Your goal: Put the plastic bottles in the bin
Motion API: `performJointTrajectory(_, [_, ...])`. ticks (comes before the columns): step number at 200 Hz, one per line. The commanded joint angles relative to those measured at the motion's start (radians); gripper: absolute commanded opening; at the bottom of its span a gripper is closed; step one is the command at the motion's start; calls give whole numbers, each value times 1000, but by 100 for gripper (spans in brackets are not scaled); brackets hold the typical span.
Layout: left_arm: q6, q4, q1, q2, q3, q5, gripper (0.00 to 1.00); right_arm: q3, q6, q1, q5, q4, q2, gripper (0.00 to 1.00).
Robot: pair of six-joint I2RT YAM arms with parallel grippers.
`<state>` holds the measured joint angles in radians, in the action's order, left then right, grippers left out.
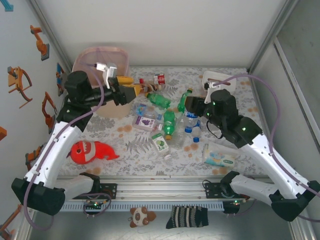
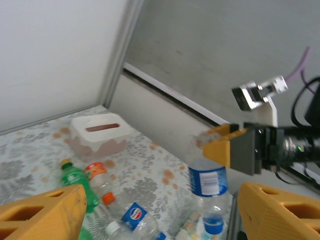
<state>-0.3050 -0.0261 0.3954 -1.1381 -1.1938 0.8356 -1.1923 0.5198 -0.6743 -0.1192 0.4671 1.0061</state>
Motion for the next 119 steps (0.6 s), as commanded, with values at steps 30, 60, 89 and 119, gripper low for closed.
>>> performJointTrajectory(30, [58, 100, 146, -34, -44, 74, 82, -64, -99, -7, 229, -234, -27, 48])
performJointTrajectory(60, [64, 134, 219, -74, -70, 84, 85, -62, -118, -7, 332, -336, -35, 48])
performJointTrajectory(89, [72, 125, 272, -120, -108, 92, 86, -64, -128, -7, 423, -430, -31, 47])
performJointTrajectory(119, [72, 122, 311, -154, -138, 105, 87, -65, -119, -6, 512, -511, -24, 47])
